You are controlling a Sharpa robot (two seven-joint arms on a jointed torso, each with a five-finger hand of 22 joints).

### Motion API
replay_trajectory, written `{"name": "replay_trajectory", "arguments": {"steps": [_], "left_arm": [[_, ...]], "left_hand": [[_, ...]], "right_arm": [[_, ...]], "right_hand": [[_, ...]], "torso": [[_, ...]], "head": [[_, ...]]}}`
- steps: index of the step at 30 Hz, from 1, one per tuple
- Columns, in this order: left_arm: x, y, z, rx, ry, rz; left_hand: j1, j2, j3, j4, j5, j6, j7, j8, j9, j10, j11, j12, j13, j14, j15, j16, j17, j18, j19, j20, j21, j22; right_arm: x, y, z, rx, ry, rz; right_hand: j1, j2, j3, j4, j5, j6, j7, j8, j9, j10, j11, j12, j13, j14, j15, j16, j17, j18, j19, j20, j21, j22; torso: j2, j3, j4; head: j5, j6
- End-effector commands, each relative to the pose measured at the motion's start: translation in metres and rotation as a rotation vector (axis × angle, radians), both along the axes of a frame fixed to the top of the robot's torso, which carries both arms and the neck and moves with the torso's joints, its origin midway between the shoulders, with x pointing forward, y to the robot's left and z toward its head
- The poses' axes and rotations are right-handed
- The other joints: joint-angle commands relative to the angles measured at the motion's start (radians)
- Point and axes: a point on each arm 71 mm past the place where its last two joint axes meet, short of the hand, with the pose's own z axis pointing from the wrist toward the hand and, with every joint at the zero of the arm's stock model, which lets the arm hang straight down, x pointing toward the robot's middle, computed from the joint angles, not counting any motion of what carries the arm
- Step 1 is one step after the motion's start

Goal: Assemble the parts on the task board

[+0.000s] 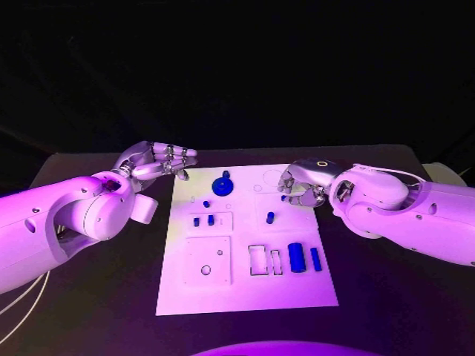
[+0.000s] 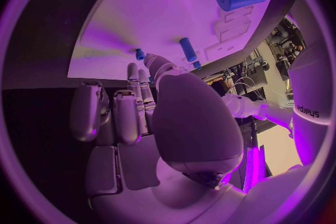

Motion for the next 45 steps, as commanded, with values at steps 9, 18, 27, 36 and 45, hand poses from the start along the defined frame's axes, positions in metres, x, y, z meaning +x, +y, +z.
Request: {"name": "replay_trajectory", "arguments": {"steps": [9,18,27,36,45], "left_arm": [[-0.001,0.003,0.004,-0.104,0.005,0.040],[-0.002,0.005,0.004,-0.101,0.010,0.048],[-0.002,0.006,0.003,-0.094,0.022,0.053],[-0.001,0.007,0.002,-0.089,0.033,0.055],[-0.001,0.007,0.001,-0.085,0.042,0.054]], "left_hand": [[0.006,0.013,-0.012,-0.008,-0.005,0.001,-0.002,0.007,0.000,0.000,-0.001,0.010,0.003,0.001,-0.001,-0.009,-0.006,0.005,0.004,-0.003,-0.007,-0.005],[0.010,0.014,-0.015,-0.013,-0.004,-0.002,0.000,0.007,-0.001,-0.005,0.001,0.013,0.003,0.002,-0.001,-0.012,-0.009,0.005,0.006,-0.003,-0.009,-0.006],[0.011,0.015,-0.017,-0.016,-0.004,-0.006,0.002,0.006,-0.002,-0.009,0.002,0.014,0.003,0.003,0.000,-0.015,-0.011,0.005,0.007,-0.004,-0.010,-0.007],[0.011,0.017,-0.017,-0.017,-0.004,-0.008,0.003,0.006,-0.002,-0.012,0.003,0.015,0.003,0.003,0.001,-0.016,-0.012,0.005,0.008,-0.004,-0.011,-0.008],[0.014,0.018,-0.018,-0.020,-0.004,-0.010,0.004,0.006,-0.002,-0.015,0.004,0.017,0.004,0.003,0.001,-0.017,-0.013,0.005,0.009,-0.004,-0.012,-0.008]], "right_arm": [[0.002,0.007,-0.007,-0.107,-0.021,0.008],[0.004,0.007,-0.010,-0.167,-0.030,-0.010],[0.003,0.009,-0.012,-0.189,-0.031,-0.007],[0.002,0.011,-0.015,-0.180,-0.026,0.002],[0.001,0.015,-0.015,-0.170,-0.025,0.006]], "right_hand": [[0.003,-0.008,0.020,-0.008,0.012,0.022,0.001,-0.011,-0.004,0.018,0.002,-0.016,-0.014,0.048,0.005,0.011,0.007,-0.020,0.020,0.001,0.026,0.094],[0.001,-0.008,0.041,-0.017,-0.019,0.034,0.000,-0.019,-0.006,0.030,0.001,-0.027,-0.027,0.048,0.005,0.016,0.011,-0.024,0.030,0.002,0.049,0.110],[-0.001,-0.007,0.051,-0.021,-0.022,0.043,-0.002,-0.020,-0.007,0.037,0.000,-0.029,-0.031,0.048,0.004,0.019,0.014,-0.026,0.035,0.002,0.059,0.118],[-0.008,-0.003,0.067,-0.027,-0.025,0.063,-0.008,-0.020,-0.005,0.058,-0.006,-0.030,-0.036,0.049,-0.001,0.025,0.020,-0.030,0.045,-0.001,0.078,0.131],[-0.012,-0.003,0.069,-0.027,-0.027,0.066,-0.009,-0.021,-0.005,0.061,-0.007,-0.030,-0.037,0.049,-0.001,0.026,0.020,-0.032,0.049,-0.002,0.086,0.136]], "torso": [[0.000,0.0000,0.0011],[-0.001,0.0004,-0.0005],[-0.001,0.0012,-0.0008],[0.000,0.0008,-0.0005],[-0.001,0.0009,-0.0002]], "head": [[-0.003,-0.007],[-0.004,-0.011],[-0.004,-0.014],[-0.004,-0.019],[-0.004,-0.021]]}}
